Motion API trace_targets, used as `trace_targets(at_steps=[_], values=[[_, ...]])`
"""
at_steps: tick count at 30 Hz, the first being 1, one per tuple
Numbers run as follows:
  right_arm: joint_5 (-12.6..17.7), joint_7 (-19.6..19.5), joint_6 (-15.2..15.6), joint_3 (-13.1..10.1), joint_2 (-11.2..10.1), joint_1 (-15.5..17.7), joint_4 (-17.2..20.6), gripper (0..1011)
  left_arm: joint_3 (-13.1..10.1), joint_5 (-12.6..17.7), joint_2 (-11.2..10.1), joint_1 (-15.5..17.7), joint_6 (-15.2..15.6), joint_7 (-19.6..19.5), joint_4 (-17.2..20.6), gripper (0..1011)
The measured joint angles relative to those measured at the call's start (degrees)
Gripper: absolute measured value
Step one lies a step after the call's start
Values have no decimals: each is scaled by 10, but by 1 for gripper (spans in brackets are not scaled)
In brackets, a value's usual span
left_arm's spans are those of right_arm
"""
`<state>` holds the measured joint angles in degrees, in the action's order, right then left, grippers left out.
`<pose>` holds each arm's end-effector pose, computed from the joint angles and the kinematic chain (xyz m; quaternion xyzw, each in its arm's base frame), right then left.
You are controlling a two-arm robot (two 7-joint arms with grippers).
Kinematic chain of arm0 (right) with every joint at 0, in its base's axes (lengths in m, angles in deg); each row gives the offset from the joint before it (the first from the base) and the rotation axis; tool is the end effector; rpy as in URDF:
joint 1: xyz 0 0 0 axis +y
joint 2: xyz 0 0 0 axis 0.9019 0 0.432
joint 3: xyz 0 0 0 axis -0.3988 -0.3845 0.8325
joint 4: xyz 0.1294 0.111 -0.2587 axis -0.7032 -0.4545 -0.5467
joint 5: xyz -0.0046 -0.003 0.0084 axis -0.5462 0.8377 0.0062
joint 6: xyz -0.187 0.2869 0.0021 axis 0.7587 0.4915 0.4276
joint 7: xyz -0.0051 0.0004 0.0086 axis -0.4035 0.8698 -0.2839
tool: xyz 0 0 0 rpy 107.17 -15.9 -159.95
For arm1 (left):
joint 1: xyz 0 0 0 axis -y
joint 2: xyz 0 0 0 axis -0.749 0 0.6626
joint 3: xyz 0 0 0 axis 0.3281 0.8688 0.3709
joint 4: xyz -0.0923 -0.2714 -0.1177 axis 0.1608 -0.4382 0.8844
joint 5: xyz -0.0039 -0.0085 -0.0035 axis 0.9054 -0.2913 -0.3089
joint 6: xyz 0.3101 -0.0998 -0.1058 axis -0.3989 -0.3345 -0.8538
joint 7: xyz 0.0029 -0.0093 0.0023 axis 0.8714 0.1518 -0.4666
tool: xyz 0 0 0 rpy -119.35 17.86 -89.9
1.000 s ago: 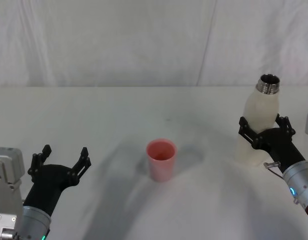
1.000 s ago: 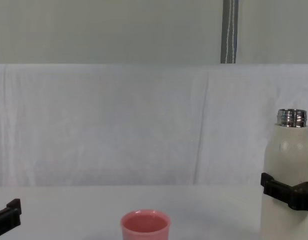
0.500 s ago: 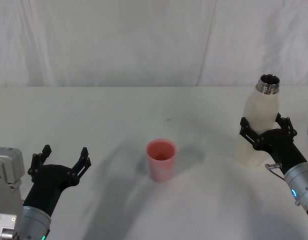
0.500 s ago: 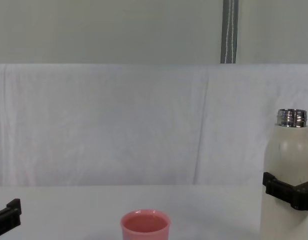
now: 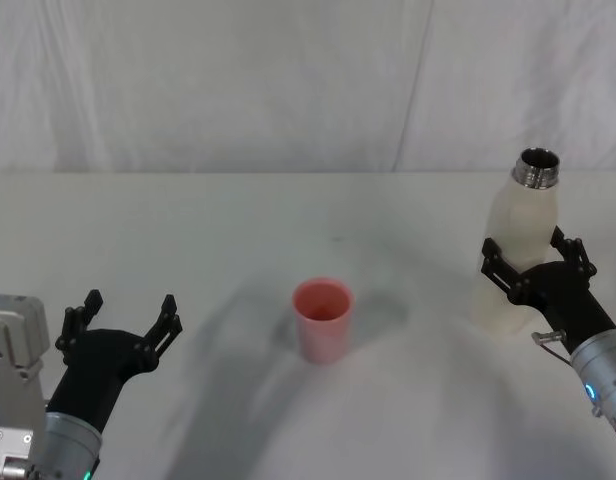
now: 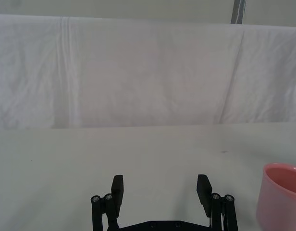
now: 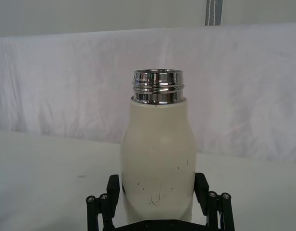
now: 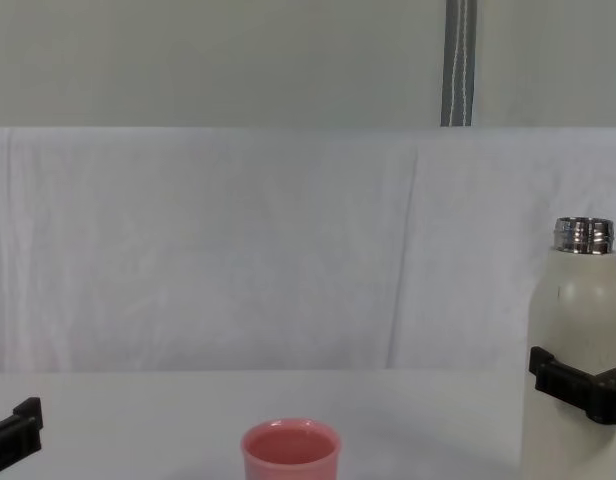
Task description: Grasp the thermos with one hand and pour water into the cup lid.
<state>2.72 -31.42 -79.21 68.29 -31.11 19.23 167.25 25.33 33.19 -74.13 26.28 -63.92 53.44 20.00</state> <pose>0.3937 -0.0056 -0.3231 0.0443 -0.0316 -0.5858 0.8086 0.2815 0.0387 -0.3039 -0.0173 0.0064 0.6616 0.7497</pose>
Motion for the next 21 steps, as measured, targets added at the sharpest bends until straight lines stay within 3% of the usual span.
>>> trace_targets(at_steps=[21], values=[[-14,-15,6,-2,-2,41,49,1001,0,0,0,0,0,0,0,1001]])
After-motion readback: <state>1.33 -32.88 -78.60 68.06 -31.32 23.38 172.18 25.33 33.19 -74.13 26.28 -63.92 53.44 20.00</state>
